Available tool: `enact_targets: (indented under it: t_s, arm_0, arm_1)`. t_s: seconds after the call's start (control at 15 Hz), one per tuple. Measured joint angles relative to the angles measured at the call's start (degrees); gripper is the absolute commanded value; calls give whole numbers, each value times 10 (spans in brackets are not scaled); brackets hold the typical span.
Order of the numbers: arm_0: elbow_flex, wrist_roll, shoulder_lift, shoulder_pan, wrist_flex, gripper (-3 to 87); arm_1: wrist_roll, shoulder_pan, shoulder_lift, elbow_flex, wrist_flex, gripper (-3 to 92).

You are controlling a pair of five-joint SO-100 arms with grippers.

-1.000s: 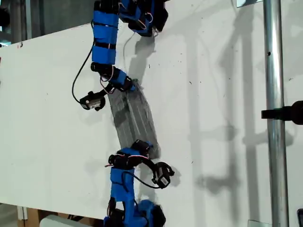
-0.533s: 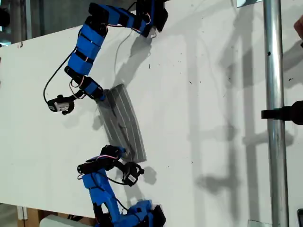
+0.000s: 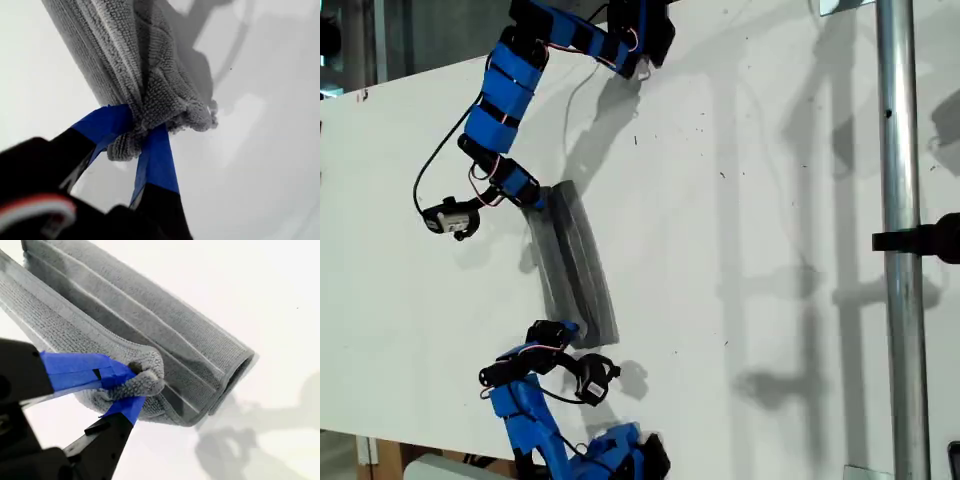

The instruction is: Grasp corners of a towel and fold twice.

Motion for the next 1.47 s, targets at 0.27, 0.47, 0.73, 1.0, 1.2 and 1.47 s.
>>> enact_targets:
  t_s: [0.27,0.47,0.73,1.0,1.2,1.47]
  arm_0:
    - [63,-31,-8,29,-62,-23]
    - [81,-45,-43,33,-93,-23]
    - [83,-54,-68,34,-103,-23]
    - [83,-75,-83,36,-87,149]
    - [73,-118,-84,38,4,253]
    - [83,-170,-80,6,71,263]
  arm_1:
    - [10,-11,-9,37,-8,-2]
    - [11,-14,-68,37,-18,-2]
    - [13,-15,-111,37,-19,-2]
    - [16,-14,-111,33,4,248]
    - [16,-2,-110,33,41,329]
    - [47,30,-79,34,69,353]
